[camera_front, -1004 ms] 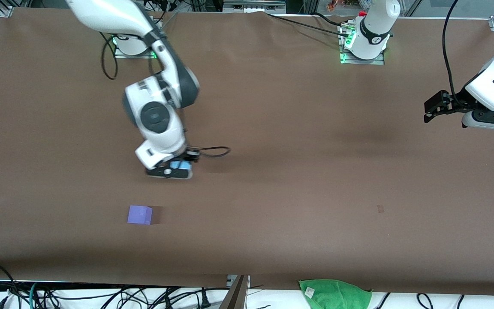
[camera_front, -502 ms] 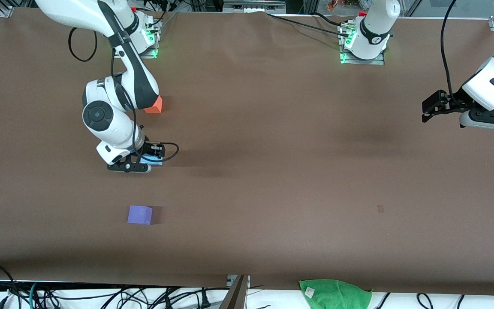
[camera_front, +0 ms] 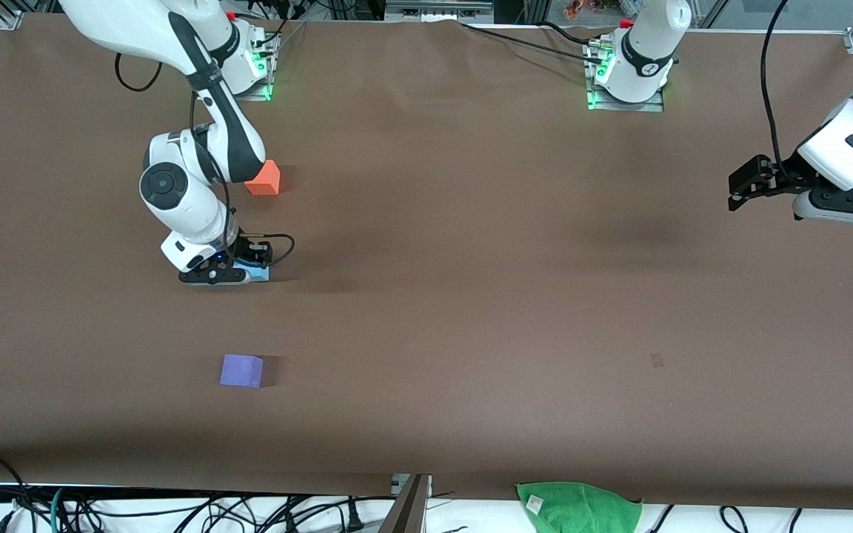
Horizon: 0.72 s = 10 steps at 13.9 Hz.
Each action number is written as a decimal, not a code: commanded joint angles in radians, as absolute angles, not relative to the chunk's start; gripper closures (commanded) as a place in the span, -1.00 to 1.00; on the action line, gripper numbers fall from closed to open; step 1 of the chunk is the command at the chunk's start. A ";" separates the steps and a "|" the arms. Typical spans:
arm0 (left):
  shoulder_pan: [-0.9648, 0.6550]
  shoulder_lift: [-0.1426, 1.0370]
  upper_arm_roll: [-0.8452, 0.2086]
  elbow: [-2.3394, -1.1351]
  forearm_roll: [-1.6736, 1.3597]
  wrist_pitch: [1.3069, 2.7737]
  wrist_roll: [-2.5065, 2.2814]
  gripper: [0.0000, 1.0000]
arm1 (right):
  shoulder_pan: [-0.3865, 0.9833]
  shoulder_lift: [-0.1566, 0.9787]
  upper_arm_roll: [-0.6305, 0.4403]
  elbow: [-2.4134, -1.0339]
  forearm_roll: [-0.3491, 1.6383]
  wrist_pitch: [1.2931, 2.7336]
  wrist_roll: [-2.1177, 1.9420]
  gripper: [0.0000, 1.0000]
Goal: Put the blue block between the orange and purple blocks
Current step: 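Lift and carry the blue cube toward the orange and purple cubes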
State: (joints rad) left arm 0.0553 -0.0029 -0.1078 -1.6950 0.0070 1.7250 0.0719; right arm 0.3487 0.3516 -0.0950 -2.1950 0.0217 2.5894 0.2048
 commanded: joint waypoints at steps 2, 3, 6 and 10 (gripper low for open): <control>0.066 0.012 -0.121 -1.658 0.032 1.687 0.064 -1.00 | 0.350 0.331 -0.097 -2.272 0.040 2.690 0.169 0.39; 0.066 0.012 -0.121 -1.652 0.032 1.680 0.066 -1.00 | 0.350 0.340 -0.098 -2.279 0.040 2.713 0.161 0.39; 0.066 0.017 -0.121 -1.631 0.034 1.648 0.066 -1.00 | 0.350 0.360 -0.097 -2.293 0.040 2.760 0.155 0.39; 0.063 0.017 -0.126 -1.629 0.035 1.647 0.066 -1.00 | 0.350 0.371 -0.098 -2.290 0.040 2.770 0.153 -0.91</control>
State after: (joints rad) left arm 0.0562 -0.0025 -0.1104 -1.6664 0.0070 1.6714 0.0719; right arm 0.3488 0.3688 -0.0962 -2.2748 0.0217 2.7404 0.1818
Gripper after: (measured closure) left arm 0.000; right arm 0.458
